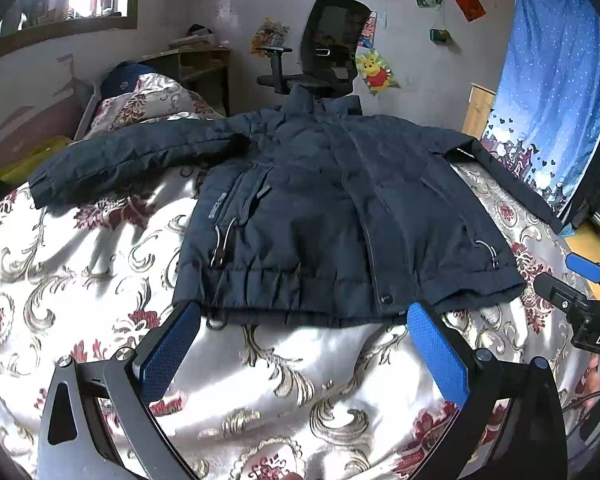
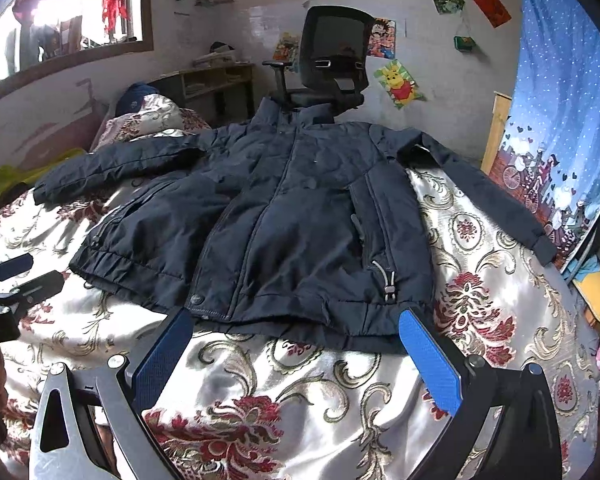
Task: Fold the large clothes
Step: 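Move both grippers down toward the jacket's front hem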
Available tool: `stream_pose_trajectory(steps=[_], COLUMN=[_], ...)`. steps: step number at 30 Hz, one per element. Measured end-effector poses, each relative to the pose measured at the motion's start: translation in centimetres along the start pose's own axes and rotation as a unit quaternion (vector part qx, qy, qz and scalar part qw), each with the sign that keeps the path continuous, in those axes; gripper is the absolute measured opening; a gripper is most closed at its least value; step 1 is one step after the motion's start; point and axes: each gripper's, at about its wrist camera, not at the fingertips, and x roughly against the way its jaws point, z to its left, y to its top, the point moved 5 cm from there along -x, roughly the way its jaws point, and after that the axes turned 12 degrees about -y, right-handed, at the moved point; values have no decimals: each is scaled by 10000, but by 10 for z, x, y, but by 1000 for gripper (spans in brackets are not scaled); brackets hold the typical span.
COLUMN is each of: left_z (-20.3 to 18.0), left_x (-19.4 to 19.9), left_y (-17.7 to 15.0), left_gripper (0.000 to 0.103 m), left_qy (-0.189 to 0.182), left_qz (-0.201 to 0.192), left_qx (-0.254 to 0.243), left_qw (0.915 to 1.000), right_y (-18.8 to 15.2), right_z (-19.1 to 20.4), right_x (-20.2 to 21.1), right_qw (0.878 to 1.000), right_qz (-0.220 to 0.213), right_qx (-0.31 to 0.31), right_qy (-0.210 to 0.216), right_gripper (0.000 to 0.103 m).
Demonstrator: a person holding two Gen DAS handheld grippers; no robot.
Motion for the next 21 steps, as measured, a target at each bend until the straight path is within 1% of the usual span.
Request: stream_pose_trajectory(steps=[2, 4, 7, 12, 16, 21], left_z=[1, 2, 5, 18, 31, 49], left_x=[-2, -3, 0, 6, 12, 13], left_y=[8, 19, 39, 74, 109, 139], left_gripper=[102, 102, 102, 102, 102, 102], left_qy=[36, 134, 306, 284, 594, 855], left_qz=[0, -40, -201, -299, -547, -537], left_qx=[-74, -279, -546, -650, -1006, -1212], left_qw=[10000, 9995, 9978, 9970, 9916, 9875], right_y=[5, 9, 19, 42, 64, 92], right_z=[0, -2, -2, -1, 2, 6], right_x=[-2, -3, -8, -19, -22, -31], right_qw=[10000, 9998, 9995, 9988, 9981, 9983], right_qz=[17, 41, 68, 81, 3, 69], right_qx=[-4, -44, -101, -95, -55, -50], right_qy=[-94, -176, -280, -468, -615, -569], right_gripper=[103, 103, 103, 103, 103, 103])
